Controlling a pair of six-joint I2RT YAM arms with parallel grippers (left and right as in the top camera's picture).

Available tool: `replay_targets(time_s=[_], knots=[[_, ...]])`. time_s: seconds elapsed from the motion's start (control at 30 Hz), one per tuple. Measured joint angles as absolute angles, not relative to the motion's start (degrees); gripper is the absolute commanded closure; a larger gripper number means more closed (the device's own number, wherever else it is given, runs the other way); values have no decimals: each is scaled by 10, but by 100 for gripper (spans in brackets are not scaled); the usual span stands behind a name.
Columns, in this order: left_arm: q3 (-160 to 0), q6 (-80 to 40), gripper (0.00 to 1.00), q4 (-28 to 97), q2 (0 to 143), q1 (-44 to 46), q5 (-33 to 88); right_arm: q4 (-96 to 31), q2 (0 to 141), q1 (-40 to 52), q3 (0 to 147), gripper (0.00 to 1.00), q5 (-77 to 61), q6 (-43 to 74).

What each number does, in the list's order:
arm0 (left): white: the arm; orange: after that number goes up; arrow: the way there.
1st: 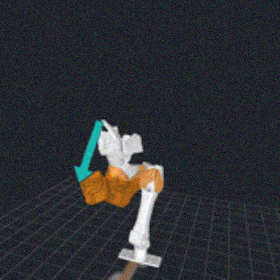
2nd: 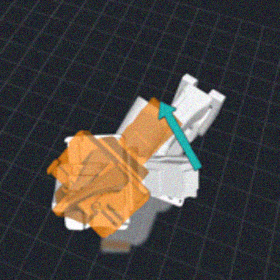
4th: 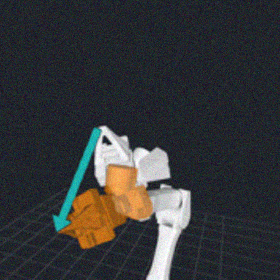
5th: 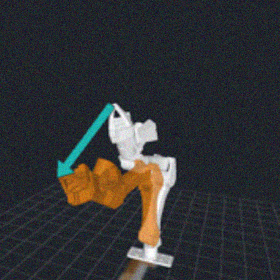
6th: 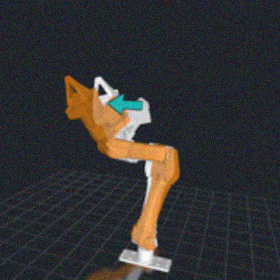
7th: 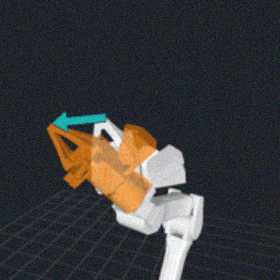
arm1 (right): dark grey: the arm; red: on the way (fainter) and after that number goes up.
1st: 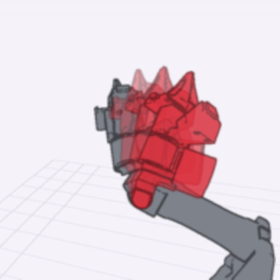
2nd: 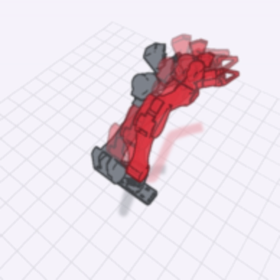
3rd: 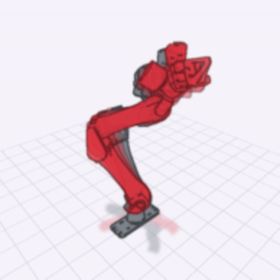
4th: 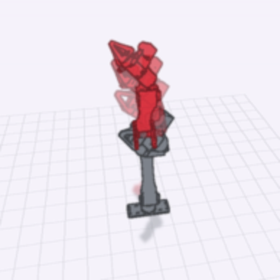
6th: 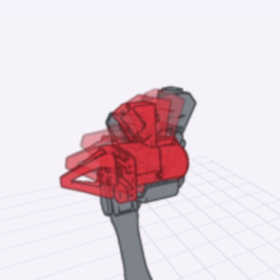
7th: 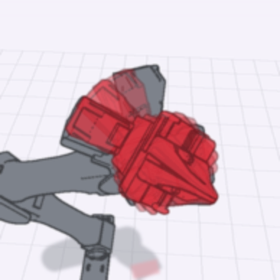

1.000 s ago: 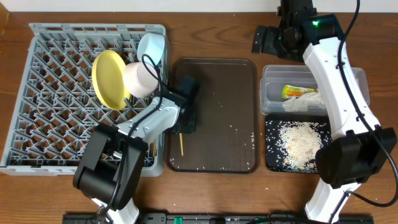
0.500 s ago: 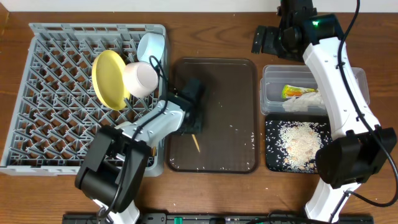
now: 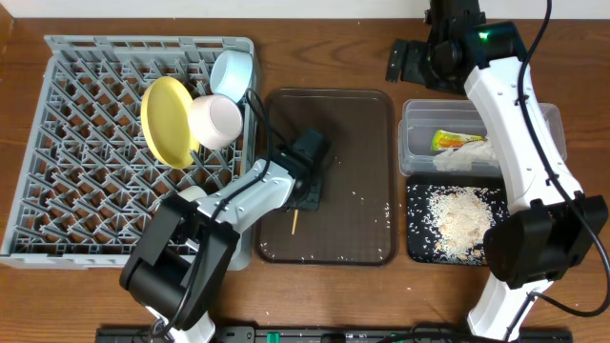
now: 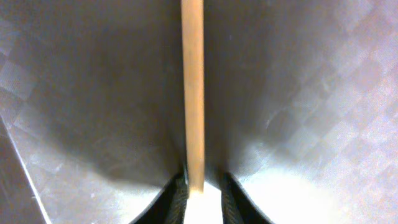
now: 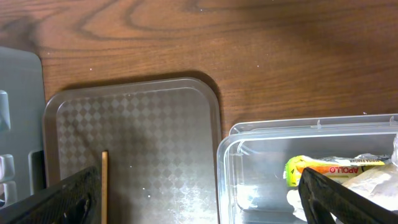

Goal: Sort waste into correct bins and load items into the dishwasher
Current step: 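Carry the second chopstick into the rack beside the first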

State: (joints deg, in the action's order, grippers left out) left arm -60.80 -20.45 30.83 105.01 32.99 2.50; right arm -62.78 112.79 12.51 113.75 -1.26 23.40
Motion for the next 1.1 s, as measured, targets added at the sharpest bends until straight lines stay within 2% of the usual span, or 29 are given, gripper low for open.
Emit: replay_targets(time_s=[0.1,0.27,0.33,0.43,0.47,0.63,0.9,1.1], knots=[[-606,-206,72,291,1050,331,18,-628,1128,125,1138,1,-13,234],[-603,-208,73,249,1052,331,9,-628,1128,125,1138,1,-13,234],[-603,-208,81,240,1053,331,9,-628,1128,125,1138,1,-13,234],[-602,-209,81,235,1054,331,6,-628,1128,125,1138,1,-13,234],[-602,-210,85,235,1054,331,5,-628,1128,125,1138,1,-13,234],[-597,-211,92,227,1054,331,-1,-628,1128,125,1138,1,-13,234],[-573,-212,92,186,1044,331,-2,-628,1128,125,1138,1,-13,234],[-579,-212,92,245,1023,320,-2,-628,1128,125,1138,1,-13,234]])
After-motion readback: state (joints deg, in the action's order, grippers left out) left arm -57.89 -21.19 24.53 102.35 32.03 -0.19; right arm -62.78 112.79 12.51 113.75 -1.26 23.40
